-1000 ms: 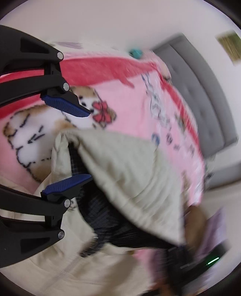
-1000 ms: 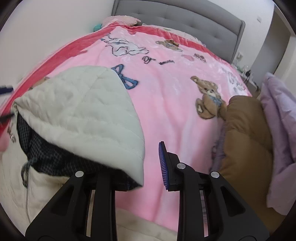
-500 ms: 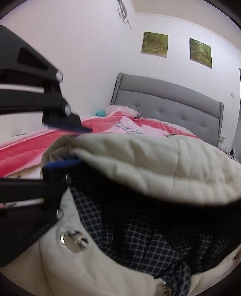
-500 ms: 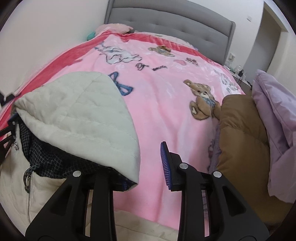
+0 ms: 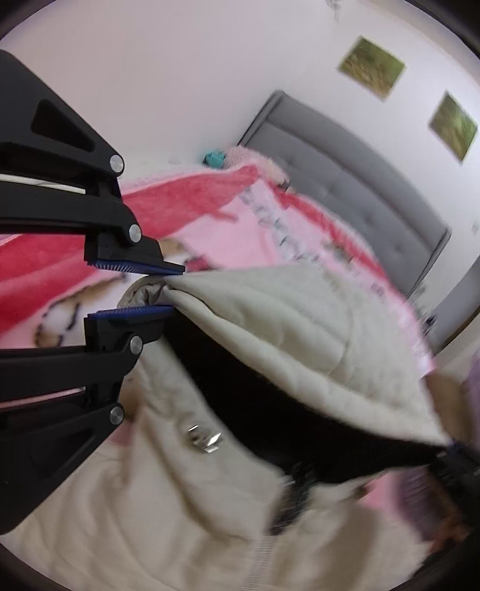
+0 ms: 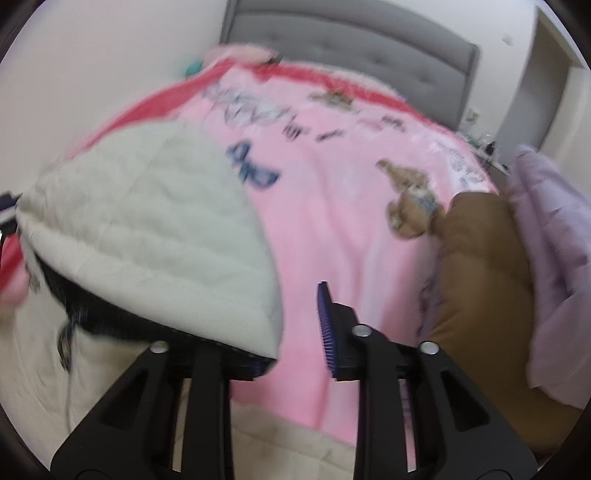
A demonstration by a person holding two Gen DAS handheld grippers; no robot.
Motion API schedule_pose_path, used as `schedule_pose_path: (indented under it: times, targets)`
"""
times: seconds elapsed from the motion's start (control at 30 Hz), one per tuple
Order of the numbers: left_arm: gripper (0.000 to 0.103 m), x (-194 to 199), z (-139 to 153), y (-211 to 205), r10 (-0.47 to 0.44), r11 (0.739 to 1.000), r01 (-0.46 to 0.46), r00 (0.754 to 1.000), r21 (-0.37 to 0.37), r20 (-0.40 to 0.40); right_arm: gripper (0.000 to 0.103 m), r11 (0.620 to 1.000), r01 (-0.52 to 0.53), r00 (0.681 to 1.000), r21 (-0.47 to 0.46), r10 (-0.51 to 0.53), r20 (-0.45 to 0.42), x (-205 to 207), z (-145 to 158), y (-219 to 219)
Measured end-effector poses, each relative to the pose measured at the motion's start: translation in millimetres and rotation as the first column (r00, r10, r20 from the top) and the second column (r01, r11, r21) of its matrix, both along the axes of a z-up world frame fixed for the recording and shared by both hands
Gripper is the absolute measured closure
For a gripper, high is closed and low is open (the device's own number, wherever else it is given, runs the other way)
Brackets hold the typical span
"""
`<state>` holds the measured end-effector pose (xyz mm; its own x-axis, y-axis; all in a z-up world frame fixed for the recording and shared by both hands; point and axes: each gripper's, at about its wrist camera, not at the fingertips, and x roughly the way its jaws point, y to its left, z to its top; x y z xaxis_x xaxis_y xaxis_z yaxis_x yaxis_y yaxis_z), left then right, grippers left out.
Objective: Fold large clothes
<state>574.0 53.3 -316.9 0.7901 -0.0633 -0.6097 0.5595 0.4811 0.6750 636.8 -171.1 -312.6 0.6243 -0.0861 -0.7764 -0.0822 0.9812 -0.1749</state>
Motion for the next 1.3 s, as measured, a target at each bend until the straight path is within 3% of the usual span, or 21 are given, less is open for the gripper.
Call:
schedule_pose_path:
  times: [0.07, 0.2, 0.33, 0.57, 0.73, 0.77, 0.8, 0.83, 0.93, 1.03, 1.17, 1.3]
  targets:
    - [0.088, 3, -17, 4, 0.029, 1.0, -0.03, 0.998, -0.006, -0.063, 0.084, 1.0, -0.013, 0.999, -0.021, 0.013, -0.033, 1, -17, 3]
    - [0.087, -2, -43, 13, 0.045, 0.999, -0.043, 0.994, 0.024, -0.103, 0.084, 0.998, -0.034, 0.994, -0.048, 0.029, -0.102, 7, -53, 6]
    - [0.088, 0, -42, 16, 0.076, 0.997, -0.077, 0.99, -0.003, -0.122, 0.083, 0.996, -0.044, 0.992, -0.073, 0.034, -0.125, 9, -66, 9]
    - [0.088, 6, -40, 21, 0.08, 0.997, -0.078, 0.981, 0.019, -0.177, 0.077, 0.996, -0.02, 0.982, -0.092, 0.003, -0.189, 16, -72, 8]
    - [0.084, 5, -20, 21, 0.085, 0.996, -0.089, 0.982, -0.021, -0.169, 0.076, 0.998, -0.04, 0.986, -0.052, 0.031, -0.165, 10, -49, 6]
    - [0.078, 7, -15, 23, 0.077, 0.996, -0.083, 0.984, -0.033, -0.159, 0.075, 0.999, -0.044, 0.988, -0.025, 0.04, -0.152, 6, -41, 2]
    - [0.06, 3, -6, 29, 0.072, 0.994, -0.083, 0.984, -0.067, -0.163, 0.07, 0.999, -0.045, 0.988, 0.01, 0.046, -0.145, 1, -34, -3]
    - [0.052, 0, 0, 34, 0.07, 0.992, -0.088, 0.981, -0.093, -0.181, 0.067, 0.997, -0.047, 0.987, 0.054, 0.054, -0.154, -3, -27, -9]
    - [0.052, -8, 9, 52, 0.079, 0.985, -0.111, 0.97, -0.131, -0.23, 0.063, 0.99, -0.036, 0.986, 0.136, 0.057, -0.155, -23, -11, -27]
    - [0.052, -18, 13, 63, 0.081, 0.981, -0.127, 0.955, -0.147, -0.284, 0.047, 0.99, -0.036, 0.988, 0.134, 0.055, -0.141, -43, -3, -32]
    - [0.052, -32, 28, 63, 0.049, 0.967, -0.114, 0.96, -0.227, -0.276, 0.048, 0.983, -0.057, 0.996, 0.172, 0.069, -0.063, -63, 14, -34]
    - [0.041, -16, 45, 38, 0.012, 0.945, -0.094, 0.968, -0.315, -0.252, 0.047, 0.982, -0.046, 0.999, 0.182, 0.046, 0.007, -64, 27, -30]
